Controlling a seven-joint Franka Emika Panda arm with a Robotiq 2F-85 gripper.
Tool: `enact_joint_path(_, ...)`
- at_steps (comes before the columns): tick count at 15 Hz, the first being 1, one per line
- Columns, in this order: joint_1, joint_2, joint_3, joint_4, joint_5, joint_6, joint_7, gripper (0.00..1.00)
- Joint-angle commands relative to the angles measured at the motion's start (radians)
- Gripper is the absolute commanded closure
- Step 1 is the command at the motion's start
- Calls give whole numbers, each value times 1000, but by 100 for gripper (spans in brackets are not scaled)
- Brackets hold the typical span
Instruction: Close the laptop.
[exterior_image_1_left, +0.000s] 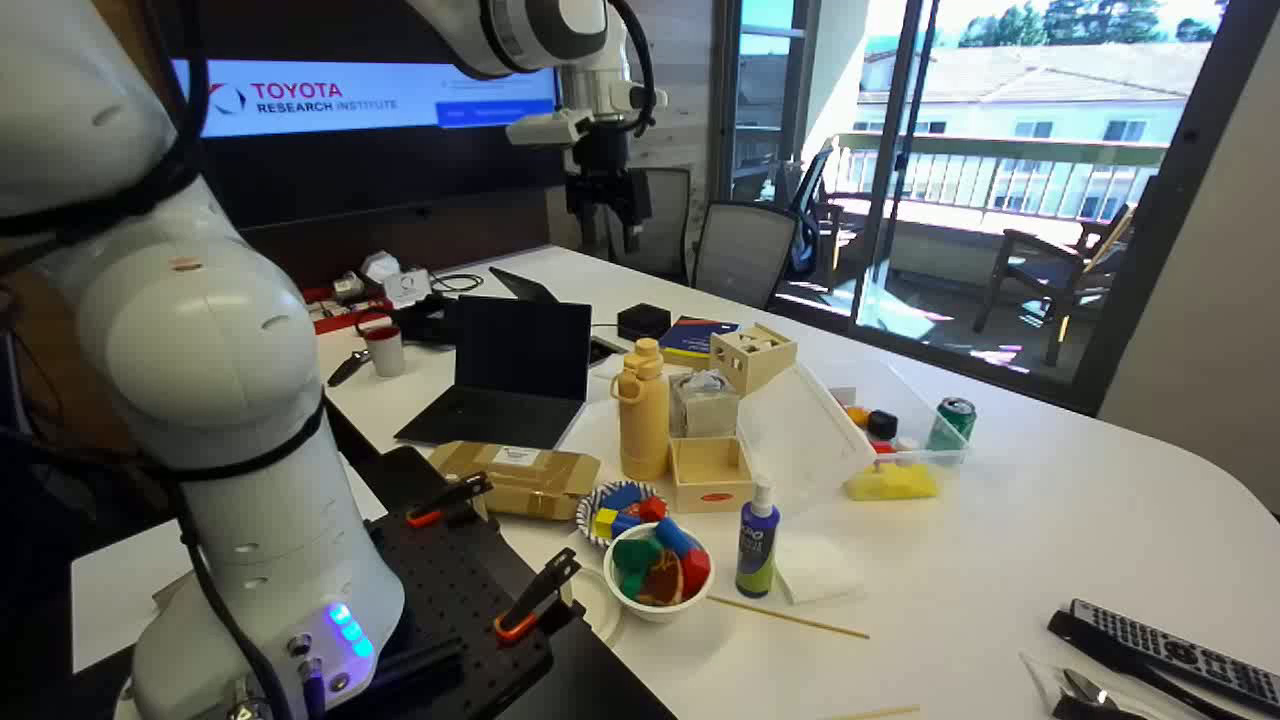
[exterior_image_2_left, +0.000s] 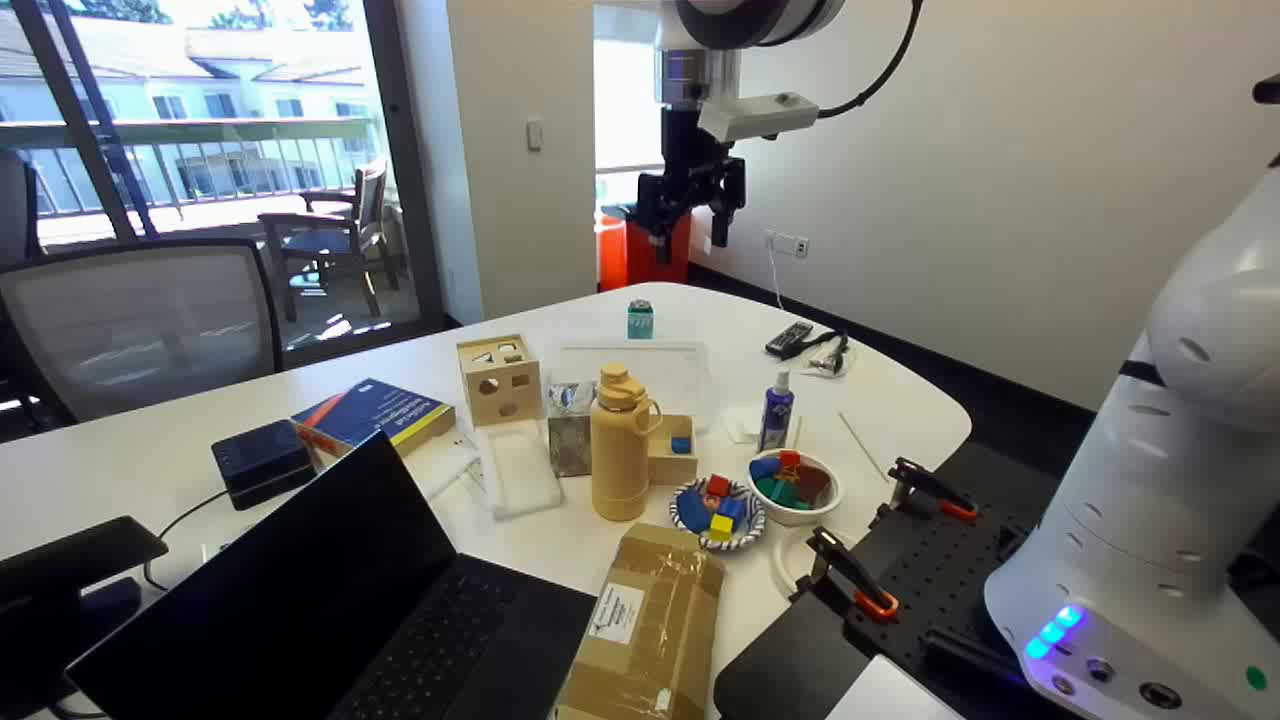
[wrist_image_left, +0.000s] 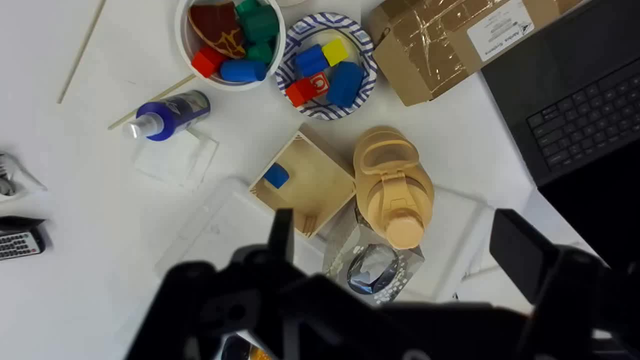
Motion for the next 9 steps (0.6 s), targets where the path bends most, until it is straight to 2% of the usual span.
enact_joint_path(1,19,1,-19,1,-5,-2,4,0)
enact_joint_path(5,91,222,33,107,2,158,-34,0)
enact_joint_path(9,190,424,88,223,-78,292,-4,0)
